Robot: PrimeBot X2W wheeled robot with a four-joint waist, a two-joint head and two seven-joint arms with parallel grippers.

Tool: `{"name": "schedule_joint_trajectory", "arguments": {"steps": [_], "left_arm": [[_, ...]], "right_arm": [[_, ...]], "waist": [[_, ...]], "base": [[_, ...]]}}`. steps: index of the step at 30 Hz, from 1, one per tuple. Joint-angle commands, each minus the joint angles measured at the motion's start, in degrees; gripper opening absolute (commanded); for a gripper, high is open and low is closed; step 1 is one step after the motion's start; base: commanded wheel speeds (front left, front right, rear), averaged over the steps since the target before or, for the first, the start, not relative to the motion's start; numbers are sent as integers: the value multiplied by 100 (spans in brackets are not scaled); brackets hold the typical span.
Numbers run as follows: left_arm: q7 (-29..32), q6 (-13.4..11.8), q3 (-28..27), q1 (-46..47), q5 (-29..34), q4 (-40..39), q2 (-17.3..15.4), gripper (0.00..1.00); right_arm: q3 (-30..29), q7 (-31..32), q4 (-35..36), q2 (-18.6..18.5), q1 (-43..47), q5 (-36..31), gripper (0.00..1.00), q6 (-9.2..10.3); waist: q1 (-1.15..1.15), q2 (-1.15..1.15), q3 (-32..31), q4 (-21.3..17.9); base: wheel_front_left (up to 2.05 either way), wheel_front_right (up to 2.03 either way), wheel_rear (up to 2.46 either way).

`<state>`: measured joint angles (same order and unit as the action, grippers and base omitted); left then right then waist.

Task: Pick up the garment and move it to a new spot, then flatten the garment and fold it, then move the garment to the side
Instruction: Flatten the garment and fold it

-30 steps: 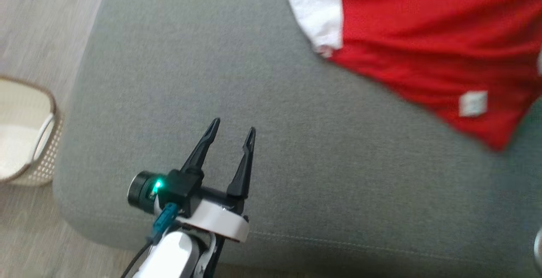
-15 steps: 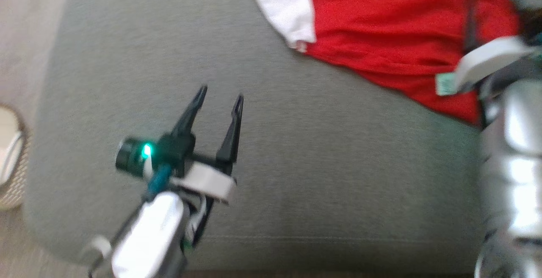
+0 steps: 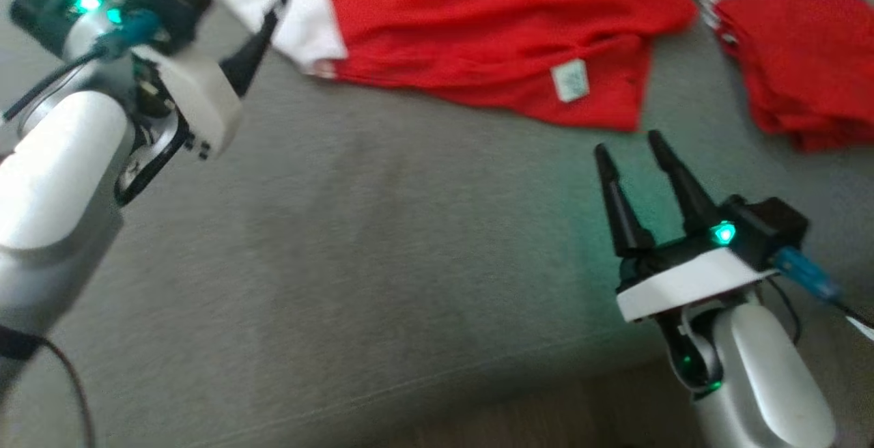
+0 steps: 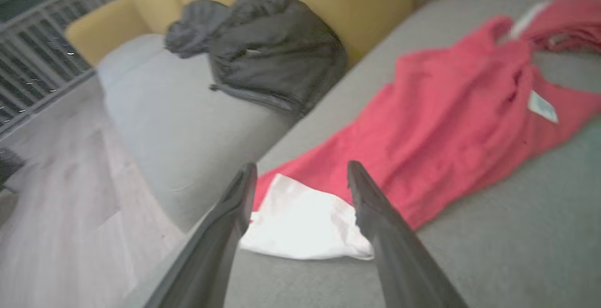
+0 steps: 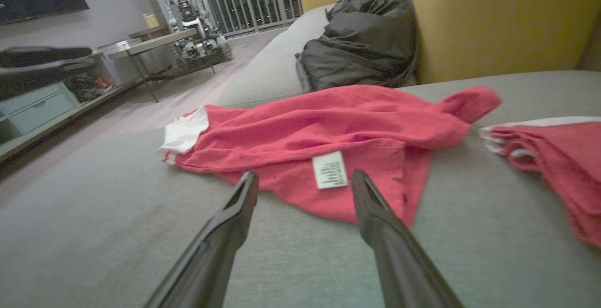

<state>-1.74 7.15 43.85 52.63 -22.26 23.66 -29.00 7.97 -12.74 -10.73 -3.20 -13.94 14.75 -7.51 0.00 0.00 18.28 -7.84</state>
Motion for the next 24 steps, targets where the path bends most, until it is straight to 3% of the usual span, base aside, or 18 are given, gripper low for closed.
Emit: {"name": "schedule_joint_trajectory", "arguments": {"steps": [1,4,7,14,24], "left_arm": [[84,31,205,454,-219,-155,-459,100],[129,32,1238,1216,-490,-22,-1106,100],[-24,33,1663,1865,-503,451,-1364,100],[-488,33,2250,2658,-437,1618,-1213,100],[-714,34,2794,3070,-370,2351,-966,100]], "right_arm": [[67,27,318,32,-23,66,100,2],[71,28,610,32,89,195,100,2],[114,11,781,32,107,288,100,2],[255,-70,849,32,131,456,100,2],[240,-148,815,32,145,502,100,2]], "waist": [[0,0,370,-451],[0,0,615,-736],[0,0,848,-948],[0,0,1248,-1265],[0,0,1397,-1281]], "base": [[0,0,0],[0,0,0],[0,0,0],[0,0,0],[0,0,0]]}}
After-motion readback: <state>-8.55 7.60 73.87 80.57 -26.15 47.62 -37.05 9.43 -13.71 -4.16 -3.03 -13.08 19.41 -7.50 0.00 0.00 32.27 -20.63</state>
